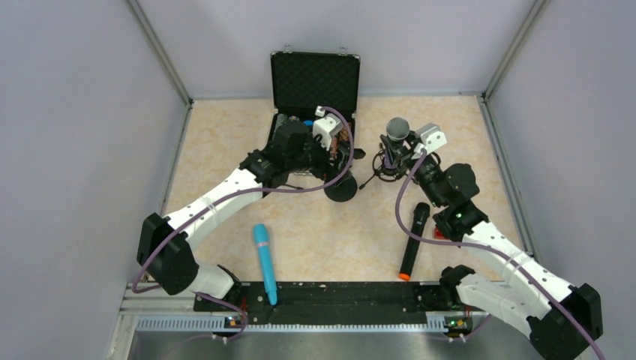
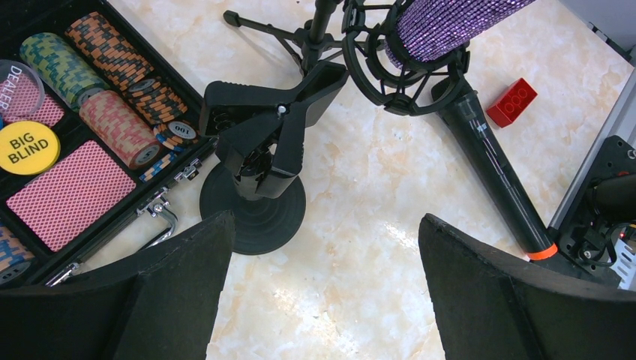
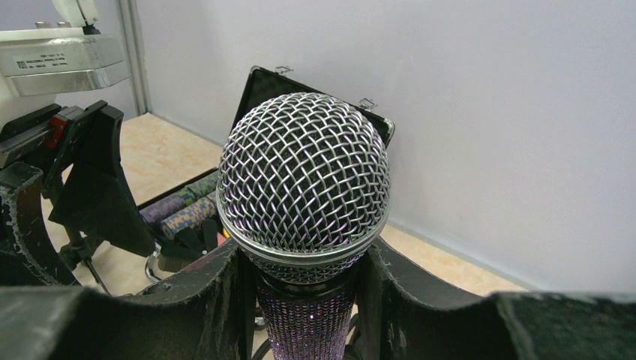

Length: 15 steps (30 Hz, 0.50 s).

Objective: Attach the microphones to the stand

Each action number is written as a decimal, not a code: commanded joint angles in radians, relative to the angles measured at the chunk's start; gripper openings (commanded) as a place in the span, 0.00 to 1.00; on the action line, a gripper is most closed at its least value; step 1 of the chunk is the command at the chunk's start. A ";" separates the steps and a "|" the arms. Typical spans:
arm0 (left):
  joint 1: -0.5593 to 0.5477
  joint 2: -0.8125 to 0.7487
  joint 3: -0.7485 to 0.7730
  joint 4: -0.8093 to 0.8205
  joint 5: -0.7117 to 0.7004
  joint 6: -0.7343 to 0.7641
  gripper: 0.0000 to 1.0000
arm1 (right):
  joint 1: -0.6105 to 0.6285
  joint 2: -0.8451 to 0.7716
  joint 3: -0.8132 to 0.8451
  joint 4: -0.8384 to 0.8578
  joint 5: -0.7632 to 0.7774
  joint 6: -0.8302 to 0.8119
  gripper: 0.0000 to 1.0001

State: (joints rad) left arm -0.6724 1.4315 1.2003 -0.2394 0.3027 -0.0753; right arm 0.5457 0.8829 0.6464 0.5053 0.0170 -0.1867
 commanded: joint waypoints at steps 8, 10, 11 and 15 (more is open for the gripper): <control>-0.004 0.005 -0.002 0.039 0.017 0.009 0.96 | -0.010 0.037 0.001 0.088 0.007 0.091 0.00; -0.003 0.007 0.000 0.040 0.020 0.008 0.96 | -0.012 0.039 -0.007 0.089 0.012 0.096 0.00; -0.003 0.009 0.003 0.039 0.018 0.009 0.96 | -0.014 0.039 -0.013 0.092 0.012 0.099 0.00; -0.003 0.015 0.007 0.035 0.025 0.005 0.95 | -0.021 0.048 -0.030 0.102 0.013 0.102 0.00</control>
State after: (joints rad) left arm -0.6724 1.4342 1.2003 -0.2394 0.3027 -0.0753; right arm 0.5385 0.9264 0.6250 0.5388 0.0292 -0.1169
